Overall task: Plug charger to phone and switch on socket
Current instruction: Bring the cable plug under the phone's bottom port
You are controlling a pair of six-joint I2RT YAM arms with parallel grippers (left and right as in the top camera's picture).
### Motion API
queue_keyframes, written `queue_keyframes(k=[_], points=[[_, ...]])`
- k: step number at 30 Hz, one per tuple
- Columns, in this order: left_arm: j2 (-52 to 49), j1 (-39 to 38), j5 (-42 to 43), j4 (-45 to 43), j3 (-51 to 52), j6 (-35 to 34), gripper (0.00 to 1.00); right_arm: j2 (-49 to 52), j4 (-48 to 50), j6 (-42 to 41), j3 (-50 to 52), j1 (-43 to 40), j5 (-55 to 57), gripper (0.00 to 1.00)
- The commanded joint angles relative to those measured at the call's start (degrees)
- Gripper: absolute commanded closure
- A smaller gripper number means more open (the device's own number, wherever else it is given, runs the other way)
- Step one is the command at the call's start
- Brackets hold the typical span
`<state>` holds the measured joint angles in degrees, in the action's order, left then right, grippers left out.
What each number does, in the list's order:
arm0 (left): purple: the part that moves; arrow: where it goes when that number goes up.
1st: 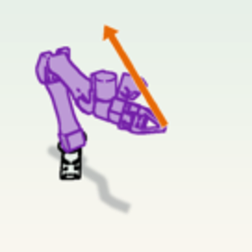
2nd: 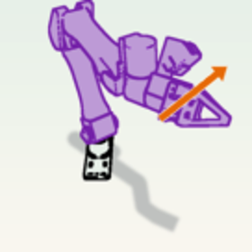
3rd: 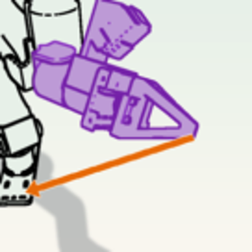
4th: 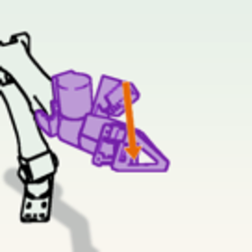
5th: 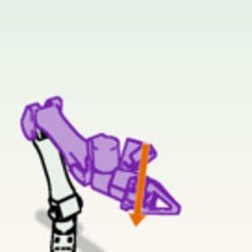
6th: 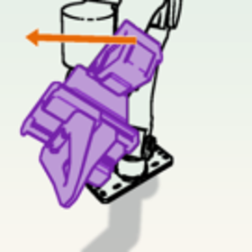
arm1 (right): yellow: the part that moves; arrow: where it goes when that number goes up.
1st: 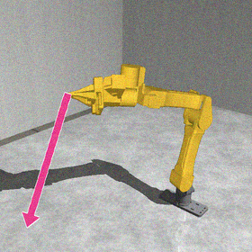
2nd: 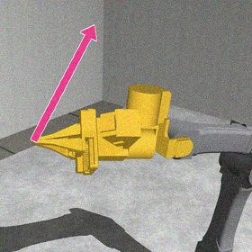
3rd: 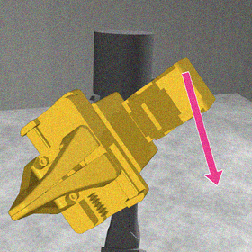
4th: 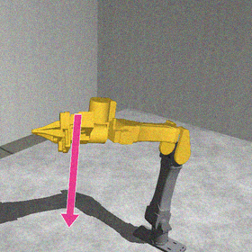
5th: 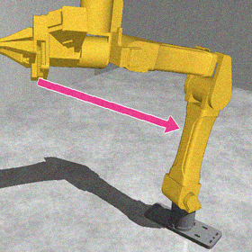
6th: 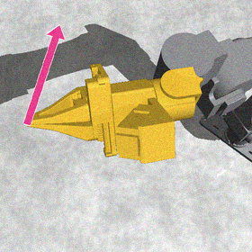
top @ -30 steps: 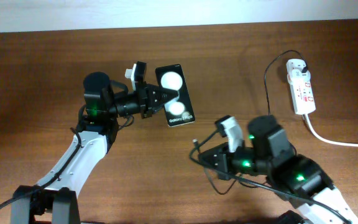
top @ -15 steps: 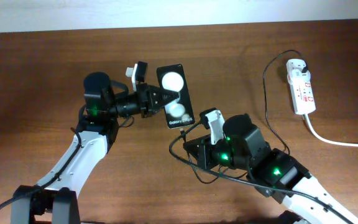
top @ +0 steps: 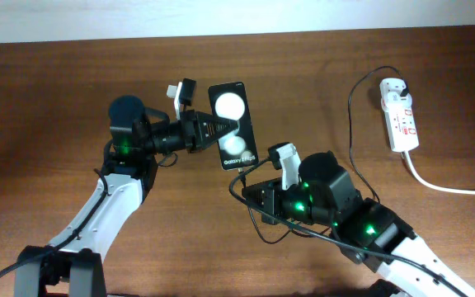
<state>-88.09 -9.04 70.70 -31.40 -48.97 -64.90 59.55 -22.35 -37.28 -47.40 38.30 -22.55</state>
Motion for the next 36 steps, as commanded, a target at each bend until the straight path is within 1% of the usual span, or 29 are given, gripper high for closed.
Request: queue_keyframes(k=[1,5,7,10,16,18,30,36], points=[[0.35,-0.07,0.87,-0.70,-0.98,1.60,1.00,-3.21,-0.61,-0.11,-0.68,0.31,-0.72,0.96],[0.35,-0.07,0.90,-0.68,-0.98,1.31,1.00,-3.02,-2.12,-0.11,-0.68,0.31,-0.50,0.96],[0.35,-0.07,0.90,-0.68,-0.98,-1.92,1.00,-1.53,-2.27,-0.28,-0.66,0.31,-0.72,0.96],[0.35,-0.07,0.90,-0.66,-0.98,-1.92,1.00,-0.28,-2.27,-0.33,-0.66,0.31,-0.96,0.96],[0.35,-0.07,0.87,-0.70,-0.98,-0.74,1.00,-0.31,-1.84,-0.31,-0.68,0.31,-1.09,0.96],[0.35,-0.07,0.87,-0.66,-0.98,1.42,1.00,-0.35,-1.84,-0.31,-0.68,0.31,-1.75,0.96],[0.35,-0.07,0.92,-0.57,-0.98,1.42,1.00,-0.35,-0.52,-0.28,-0.68,0.31,-1.53,0.96],[0.35,-0.07,0.92,1.09,-0.98,1.62,1.00,-0.37,0.28,-0.28,-0.68,0.31,-0.72,0.96]])
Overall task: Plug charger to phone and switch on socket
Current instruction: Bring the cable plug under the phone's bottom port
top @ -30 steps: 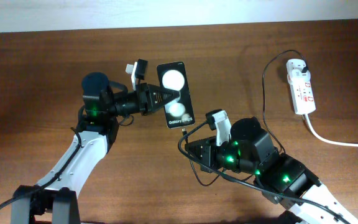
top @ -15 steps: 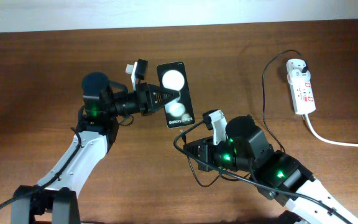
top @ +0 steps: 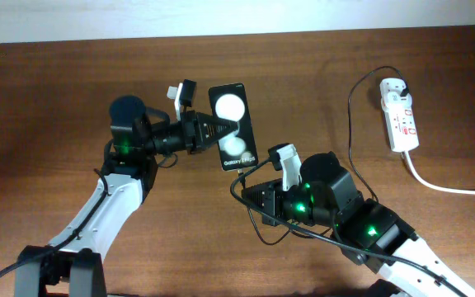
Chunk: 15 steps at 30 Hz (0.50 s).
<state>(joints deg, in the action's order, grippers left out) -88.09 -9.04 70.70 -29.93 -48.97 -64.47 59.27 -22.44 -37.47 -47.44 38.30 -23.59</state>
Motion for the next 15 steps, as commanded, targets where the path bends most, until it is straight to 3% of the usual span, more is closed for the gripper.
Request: queue_keyframes(k=[1,15], points=[[0.35,-0.07,0.92,-0.39,-0.98,1.18,1.00,-0.07,0.39,-0.09,-0.63,0.31,0.33,0.96],[0.35,-0.07,1.14,-0.39,-0.98,1.14,1.00,-0.07,-0.28,-0.11,-0.63,0.31,1.60,0.96]])
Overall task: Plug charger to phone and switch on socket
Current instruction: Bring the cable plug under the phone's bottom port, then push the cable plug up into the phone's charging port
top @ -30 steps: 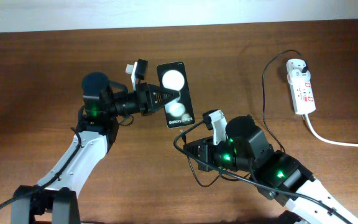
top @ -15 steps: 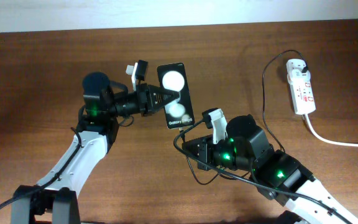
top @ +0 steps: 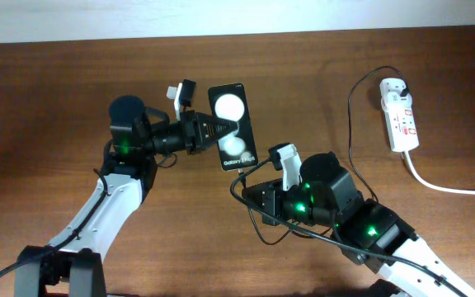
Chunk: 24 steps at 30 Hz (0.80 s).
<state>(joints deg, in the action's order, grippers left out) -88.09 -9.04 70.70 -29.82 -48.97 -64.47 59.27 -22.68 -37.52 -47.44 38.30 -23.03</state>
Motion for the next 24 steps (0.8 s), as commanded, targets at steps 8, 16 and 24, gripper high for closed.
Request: queue_keyframes(k=[8,16,24], points=[[0.35,-0.07,1.14,-0.50,-0.98,-0.37,1.00,-0.07,-0.68,-0.07,-0.63,0.31,1.05,0.96],[0.35,-0.07,1.55,-0.50,-0.98,-0.35,1.00,0.11,0.02,-0.07,-0.63,0.31,1.22,0.96],[0.35,-0.07,1.53,-0.48,-0.98,-0.37,1.00,0.70,1.92,-0.07,-0.61,0.31,0.76,0.96]])
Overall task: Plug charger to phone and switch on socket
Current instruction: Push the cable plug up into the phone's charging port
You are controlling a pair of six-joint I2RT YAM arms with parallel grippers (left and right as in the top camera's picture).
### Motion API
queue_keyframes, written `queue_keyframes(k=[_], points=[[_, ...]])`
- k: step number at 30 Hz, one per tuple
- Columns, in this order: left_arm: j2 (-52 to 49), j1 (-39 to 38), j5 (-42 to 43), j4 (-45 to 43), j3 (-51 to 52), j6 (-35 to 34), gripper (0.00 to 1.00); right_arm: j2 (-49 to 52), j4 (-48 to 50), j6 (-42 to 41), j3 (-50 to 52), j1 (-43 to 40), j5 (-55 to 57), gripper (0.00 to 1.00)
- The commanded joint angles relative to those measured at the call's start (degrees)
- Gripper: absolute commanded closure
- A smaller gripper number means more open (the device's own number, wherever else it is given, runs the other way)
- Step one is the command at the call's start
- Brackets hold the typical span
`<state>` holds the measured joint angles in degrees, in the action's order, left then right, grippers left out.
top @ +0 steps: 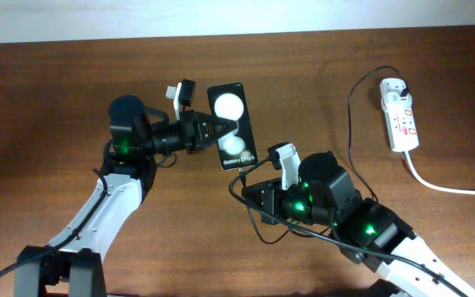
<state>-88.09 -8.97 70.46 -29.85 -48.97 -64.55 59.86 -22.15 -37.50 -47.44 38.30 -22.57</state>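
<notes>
A black phone [232, 125] lies screen up on the table, with two glare spots on its glass. My left gripper [218, 129] is shut on its left long edge. My right gripper [250, 186] sits just below the phone's lower end and looks shut on the end of the black charger cable [239, 191], which loops out beside it. The plug tip and the phone's port are hidden under the fingers. At the far right lies the white socket strip [399, 114]. The charger's black plug [403, 84] sits in its top end.
The black cable [350, 115] runs down from the strip and passes behind my right arm. Another loop of it lies by my right wrist. The strip's white lead [444, 186] trails off to the right edge. The wooden table [48, 99] ends at a white wall behind.
At every earlier moment my left gripper was shut on the phone's left edge and my right gripper stood at the phone's lower end with the cable. Only tiny shifts of the right arm show between the frames; phone and socket strip stand where they were.
</notes>
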Motion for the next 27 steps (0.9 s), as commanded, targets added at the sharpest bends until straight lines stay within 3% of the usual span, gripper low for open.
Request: queue_keyframes(k=[1,7,10,17,20,23,27], points=[[0.35,-0.15,1.75,-0.46,-0.98,-0.26,1.00,0.15,1.79,-0.07,-0.63,0.31,0.04,0.96],[0.35,-0.13,2.82,-0.48,-0.98,-0.24,1.00,2.67,4.09,3.23,-0.63,0.28,-0.46,0.96],[0.35,-0.13,6.80,-0.48,-0.98,3.78,1.00,2.64,6.40,3.61,-0.81,0.24,0.81,0.94],[0.35,-0.13,7.21,-0.50,-0.98,4.28,1.00,2.19,6.43,3.61,-0.90,0.33,0.13,0.70],[0.35,-0.13,6.14,-0.50,-0.98,4.28,1.00,-0.02,4.00,3.61,-0.90,0.37,0.61,0.51],[0.35,-0.13,5.14,-0.50,-0.98,4.26,1.00,-0.72,0.48,4.28,-0.90,6.88,12.44,0.47],[0.35,-0.13,4.79,-0.48,-0.98,4.26,1.00,0.33,0.52,4.20,-0.90,18.40,38.60,0.48]])
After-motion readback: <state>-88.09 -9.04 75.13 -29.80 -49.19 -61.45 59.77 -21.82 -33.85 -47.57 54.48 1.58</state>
